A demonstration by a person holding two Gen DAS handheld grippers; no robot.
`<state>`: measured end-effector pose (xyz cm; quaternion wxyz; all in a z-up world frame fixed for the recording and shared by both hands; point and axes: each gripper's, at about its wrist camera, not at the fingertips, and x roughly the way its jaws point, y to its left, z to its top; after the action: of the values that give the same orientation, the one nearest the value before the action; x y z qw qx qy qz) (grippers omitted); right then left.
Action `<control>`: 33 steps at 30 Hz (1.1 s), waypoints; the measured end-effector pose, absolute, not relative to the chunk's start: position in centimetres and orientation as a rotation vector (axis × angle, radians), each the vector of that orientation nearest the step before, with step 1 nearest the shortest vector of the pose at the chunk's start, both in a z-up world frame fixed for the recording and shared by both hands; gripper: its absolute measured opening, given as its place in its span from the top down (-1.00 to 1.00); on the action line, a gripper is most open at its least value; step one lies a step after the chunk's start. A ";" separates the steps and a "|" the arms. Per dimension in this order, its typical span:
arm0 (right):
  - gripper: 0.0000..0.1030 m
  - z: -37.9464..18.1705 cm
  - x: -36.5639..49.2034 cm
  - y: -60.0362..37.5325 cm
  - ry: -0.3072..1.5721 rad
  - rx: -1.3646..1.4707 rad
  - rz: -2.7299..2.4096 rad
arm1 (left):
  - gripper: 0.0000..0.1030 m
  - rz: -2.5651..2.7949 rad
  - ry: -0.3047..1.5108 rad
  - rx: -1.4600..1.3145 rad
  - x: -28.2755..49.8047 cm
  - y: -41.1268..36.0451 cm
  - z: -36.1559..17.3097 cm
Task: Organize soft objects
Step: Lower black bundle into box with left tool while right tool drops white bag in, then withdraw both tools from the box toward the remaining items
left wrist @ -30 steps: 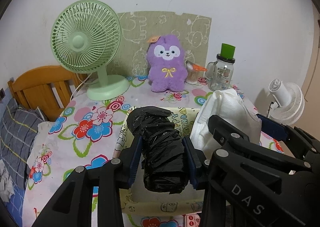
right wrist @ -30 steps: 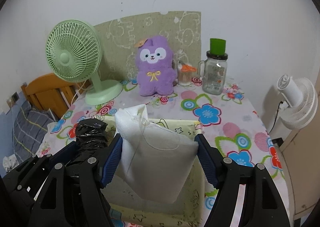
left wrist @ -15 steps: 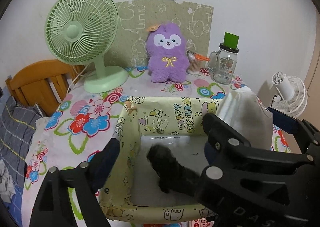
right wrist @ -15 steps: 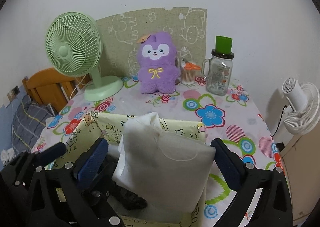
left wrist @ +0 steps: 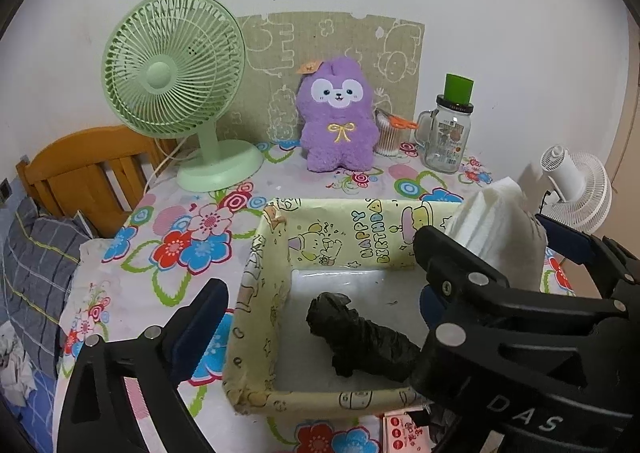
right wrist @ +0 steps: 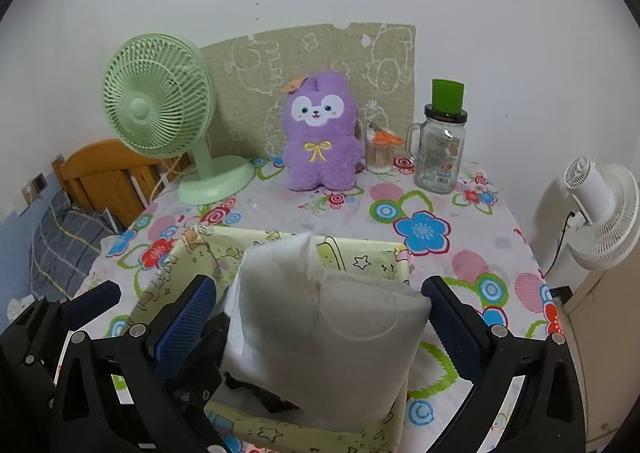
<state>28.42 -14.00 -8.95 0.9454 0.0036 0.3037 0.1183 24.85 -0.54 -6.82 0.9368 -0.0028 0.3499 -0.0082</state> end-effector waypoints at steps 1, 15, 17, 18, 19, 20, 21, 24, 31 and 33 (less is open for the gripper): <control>-1.00 -8.8 28.3 -13.9 0.616 0.008 0.247 | -0.97 -0.016 0.710 -0.002 24.6 -0.5 -6.7; -1.00 -7.2 25.2 -13.9 0.583 -0.008 0.253 | -0.99 -0.027 0.662 0.032 21.7 -1.2 -5.1; -1.00 -7.1 24.7 -14.0 0.580 -0.009 0.250 | -0.99 -0.022 0.658 0.034 21.2 -1.2 -4.9; -1.00 -7.0 24.4 -14.1 0.580 -0.007 0.250 | -0.99 -0.021 0.658 0.035 20.9 -1.3 -4.8; -1.00 -6.9 24.1 -14.2 0.580 -0.004 0.252 | -0.99 -0.024 0.659 0.034 20.7 -1.3 -4.6; -1.00 -6.8 23.9 -14.3 0.582 -0.001 0.253 | -0.99 -0.028 0.658 0.034 20.5 -1.4 -4.5; -1.00 -6.7 23.5 -14.4 0.582 0.001 0.255 | -0.99 -0.027 0.656 0.034 20.3 -1.4 -4.5; -1.00 -6.5 22.7 -14.6 0.576 0.000 0.253 | -0.99 -0.018 0.634 0.038 19.3 -1.5 -4.1; -1.00 -5.8 20.3 -15.2 0.562 -0.005 0.235 | -0.99 -0.046 0.615 0.022 17.1 -1.8 -3.7; -1.00 -5.6 19.5 -15.3 0.555 -0.005 0.234 | -0.99 -0.052 0.608 0.021 16.5 -2.0 -3.6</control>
<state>19.51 -15.32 -5.63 0.9549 -0.0026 0.2734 0.1154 16.46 -1.97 -3.55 0.9537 0.0101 0.2995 -0.0258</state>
